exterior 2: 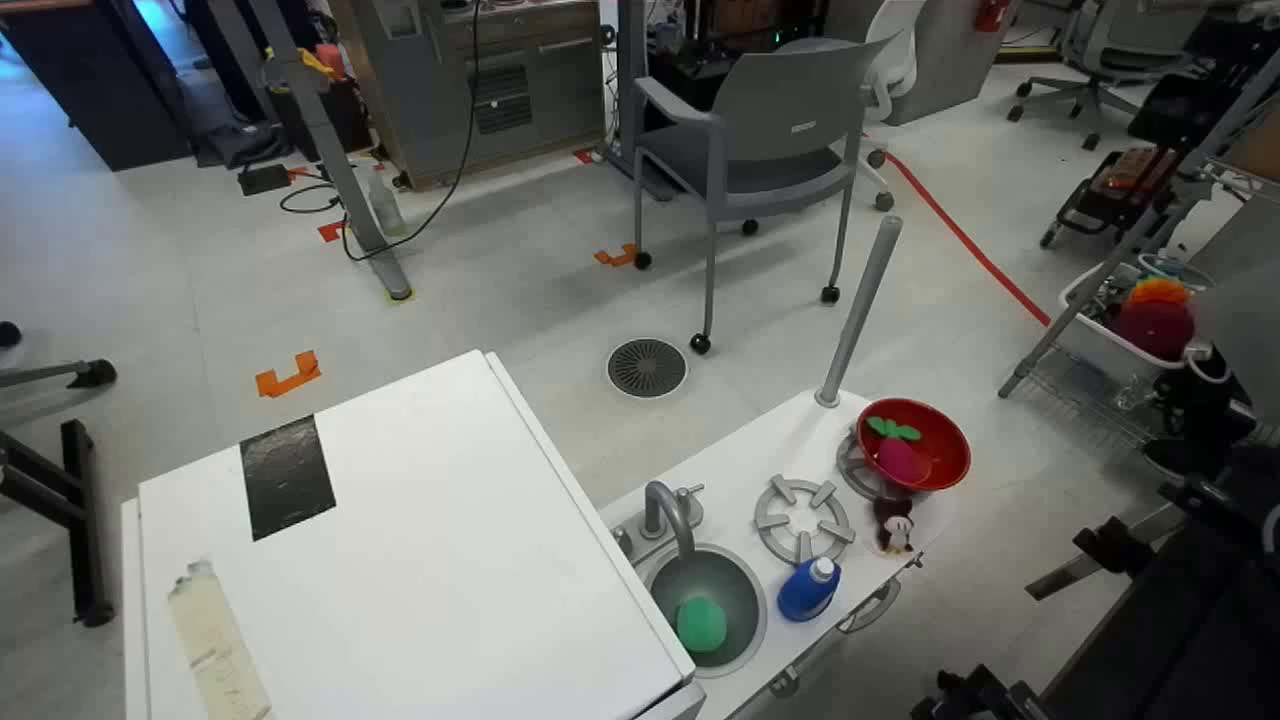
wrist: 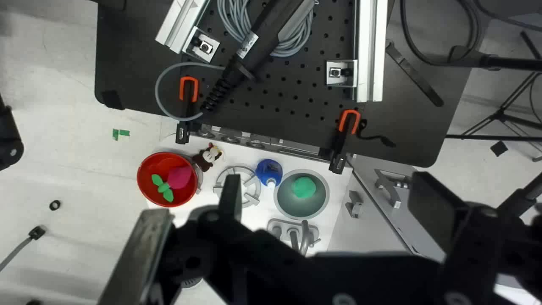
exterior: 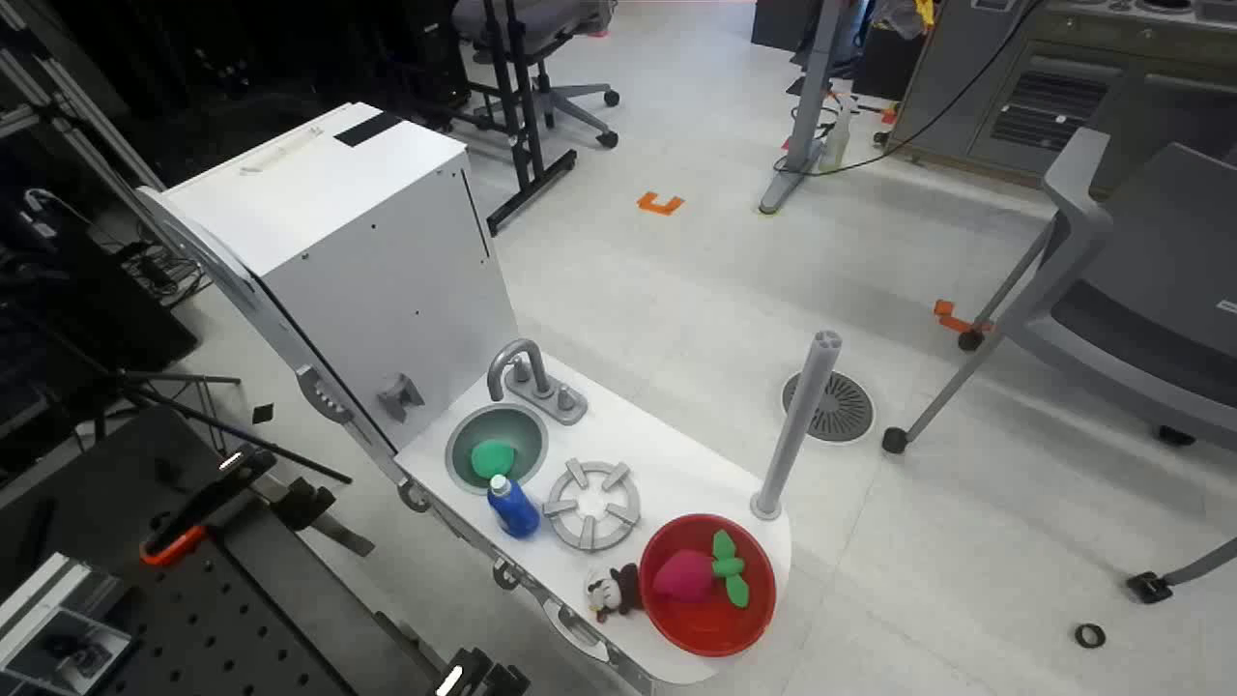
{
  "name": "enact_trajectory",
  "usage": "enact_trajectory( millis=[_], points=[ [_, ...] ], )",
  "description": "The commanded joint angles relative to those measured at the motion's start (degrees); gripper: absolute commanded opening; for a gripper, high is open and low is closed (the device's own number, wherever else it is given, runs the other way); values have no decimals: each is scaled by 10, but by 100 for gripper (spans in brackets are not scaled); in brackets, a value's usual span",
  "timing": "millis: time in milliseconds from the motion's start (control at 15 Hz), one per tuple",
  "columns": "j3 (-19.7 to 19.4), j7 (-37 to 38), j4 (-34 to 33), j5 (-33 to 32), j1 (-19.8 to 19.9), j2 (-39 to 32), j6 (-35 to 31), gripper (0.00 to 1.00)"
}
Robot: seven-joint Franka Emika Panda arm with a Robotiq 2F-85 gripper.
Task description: Turn the tap faucet to the right
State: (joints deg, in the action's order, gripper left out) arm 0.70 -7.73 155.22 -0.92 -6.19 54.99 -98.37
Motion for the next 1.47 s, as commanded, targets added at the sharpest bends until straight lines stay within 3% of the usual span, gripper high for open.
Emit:
enact_trajectory(
  millis=[0,267,400,1000,1400],
  points=[
    [0,0,-1,0,0,0,1,100],
    [0,0,-1,0,0,0,1,100],
    [12,17,-15,4,1,-44,-12,100],
    [19,48,-125,-26,22,-347,-117,100],
    [27,135,-246,-69,26,-568,-183,100]
  ],
)
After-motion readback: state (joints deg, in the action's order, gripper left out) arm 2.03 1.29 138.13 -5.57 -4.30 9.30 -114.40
